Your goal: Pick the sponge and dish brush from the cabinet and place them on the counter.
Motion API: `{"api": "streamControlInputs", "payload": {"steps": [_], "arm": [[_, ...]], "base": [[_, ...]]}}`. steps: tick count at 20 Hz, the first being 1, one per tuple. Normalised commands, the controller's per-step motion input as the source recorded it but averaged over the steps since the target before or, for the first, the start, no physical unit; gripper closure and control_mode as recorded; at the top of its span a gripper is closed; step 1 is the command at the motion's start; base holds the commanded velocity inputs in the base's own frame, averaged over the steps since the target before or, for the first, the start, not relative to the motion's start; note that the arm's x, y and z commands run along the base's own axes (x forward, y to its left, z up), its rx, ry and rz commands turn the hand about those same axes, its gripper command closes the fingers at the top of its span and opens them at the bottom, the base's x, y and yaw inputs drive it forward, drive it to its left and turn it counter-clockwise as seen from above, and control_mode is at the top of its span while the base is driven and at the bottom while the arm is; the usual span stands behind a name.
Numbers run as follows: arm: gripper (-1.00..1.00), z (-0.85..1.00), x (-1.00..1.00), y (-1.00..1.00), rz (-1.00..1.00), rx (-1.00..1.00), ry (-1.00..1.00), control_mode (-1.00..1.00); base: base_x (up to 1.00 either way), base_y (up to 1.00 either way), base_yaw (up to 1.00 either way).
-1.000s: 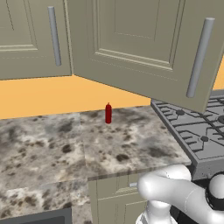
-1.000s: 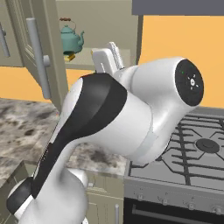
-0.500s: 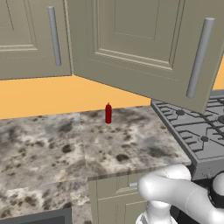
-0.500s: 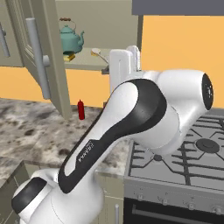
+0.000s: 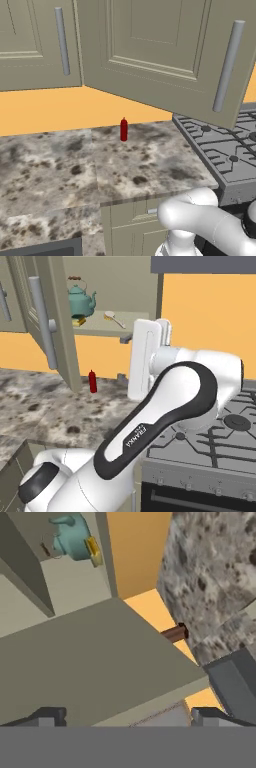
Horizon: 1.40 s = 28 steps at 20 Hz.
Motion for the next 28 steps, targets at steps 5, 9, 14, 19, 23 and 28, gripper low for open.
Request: {"api": "streamControlInputs", "payload": {"steps": [5,9,14,19,23,28], "arm": [[-1.00,0.00,0.00,0.13,0.13,0.06,0.00,-1.00],[-1.00,0.01,0.06,0.27,0.07,0.02,0.00,-1.00],[-1.00,0.00,0.13,0.35,0.02,0.00,0.00,-1.00],[-1.00,0.00,0.17,0.38,0.00,0.00,0.00,-1.00],[-1.00,0.00,0.18,0.35,0.00,0.00,0.00,-1.00],[-1.00,0.00,0.26,0.27,0.00,0.00,0.00,-1.00]], "base": [[0.00,0.00,0.00],[0.00,0.00,0.00],[0.00,0.00,0.00],[0.00,0.00,0.00],[0.00,0.00,0.00],[0.00,0.00,0.00]]}}
